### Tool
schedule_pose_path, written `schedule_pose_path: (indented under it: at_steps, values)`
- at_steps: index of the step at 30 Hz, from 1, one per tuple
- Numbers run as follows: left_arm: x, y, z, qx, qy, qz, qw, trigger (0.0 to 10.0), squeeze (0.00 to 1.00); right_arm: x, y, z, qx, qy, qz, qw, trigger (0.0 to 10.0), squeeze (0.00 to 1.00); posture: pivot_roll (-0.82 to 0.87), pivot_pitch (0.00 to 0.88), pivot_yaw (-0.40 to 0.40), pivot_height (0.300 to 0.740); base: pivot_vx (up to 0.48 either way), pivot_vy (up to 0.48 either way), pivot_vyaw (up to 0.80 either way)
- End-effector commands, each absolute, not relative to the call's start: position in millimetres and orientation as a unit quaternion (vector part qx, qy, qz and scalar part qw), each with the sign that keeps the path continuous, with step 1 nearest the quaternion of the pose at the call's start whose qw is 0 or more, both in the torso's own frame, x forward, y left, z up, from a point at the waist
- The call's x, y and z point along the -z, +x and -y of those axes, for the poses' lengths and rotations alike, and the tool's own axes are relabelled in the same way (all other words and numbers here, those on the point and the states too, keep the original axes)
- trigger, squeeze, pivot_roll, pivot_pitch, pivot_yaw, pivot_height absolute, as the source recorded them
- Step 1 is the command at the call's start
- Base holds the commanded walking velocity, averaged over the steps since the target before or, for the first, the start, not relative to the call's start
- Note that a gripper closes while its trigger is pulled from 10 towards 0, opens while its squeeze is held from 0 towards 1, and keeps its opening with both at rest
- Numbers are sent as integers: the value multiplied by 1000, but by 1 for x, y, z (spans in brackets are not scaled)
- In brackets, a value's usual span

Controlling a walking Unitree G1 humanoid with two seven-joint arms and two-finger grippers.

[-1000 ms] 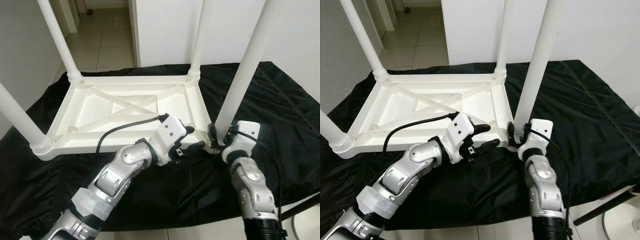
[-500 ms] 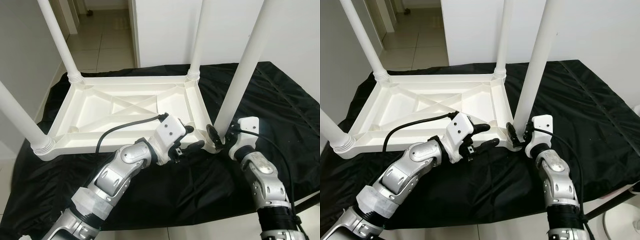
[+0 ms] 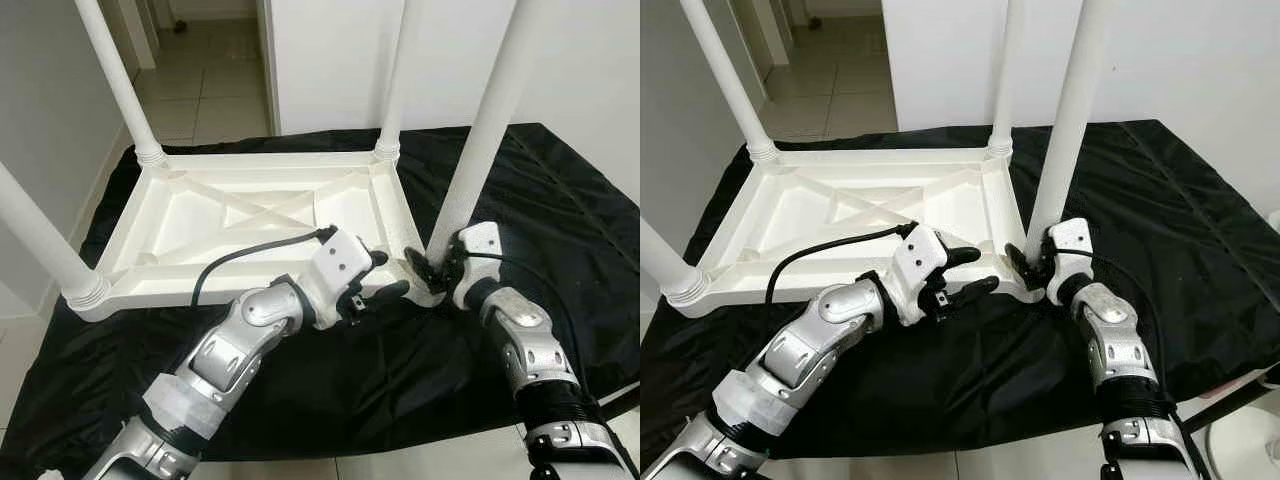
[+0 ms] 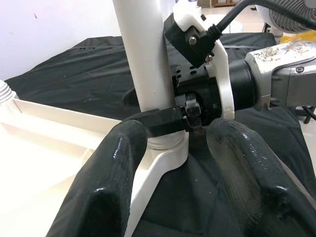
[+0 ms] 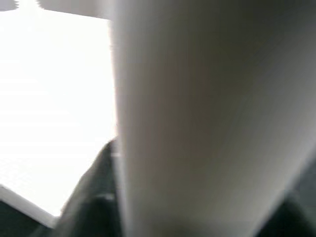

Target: Building children table

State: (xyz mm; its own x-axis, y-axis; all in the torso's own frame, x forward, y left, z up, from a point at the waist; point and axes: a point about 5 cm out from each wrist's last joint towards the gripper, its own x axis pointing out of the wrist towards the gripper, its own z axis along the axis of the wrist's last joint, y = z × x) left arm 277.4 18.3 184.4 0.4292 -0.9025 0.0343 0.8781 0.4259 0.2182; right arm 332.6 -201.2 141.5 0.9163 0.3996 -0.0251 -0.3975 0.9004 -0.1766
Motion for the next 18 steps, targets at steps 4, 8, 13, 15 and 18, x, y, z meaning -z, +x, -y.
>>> schedule_pose_path:
  at_steps: [4,8,13,15,18]
  values:
    - [-185,273,-15,576,96,71,809,10000,0,-141,335,202,-217,-100,0,971,0,0,-128,0,52,740,0,0,0]
    - [-185,273,-16,575,96,71,809,10000,0,-136,334,201,-225,-96,-5,970,0,0,-132,0,56,740,0,0,0]
    - [-185,273,-15,576,95,70,809,10000,0,-132,331,202,-208,-78,-9,975,10000,0,-141,0,59,740,0,0,0]
    - [-184,273,-15,576,93,68,809,10000,0,-134,330,202,-174,-55,-3,983,10000,0,-148,0,60,740,0,0,0]
    - [-183,273,-14,576,91,67,809,10000,0,-135,330,202,-144,-45,0,989,10000,0,-151,0,59,740,0,0,0]
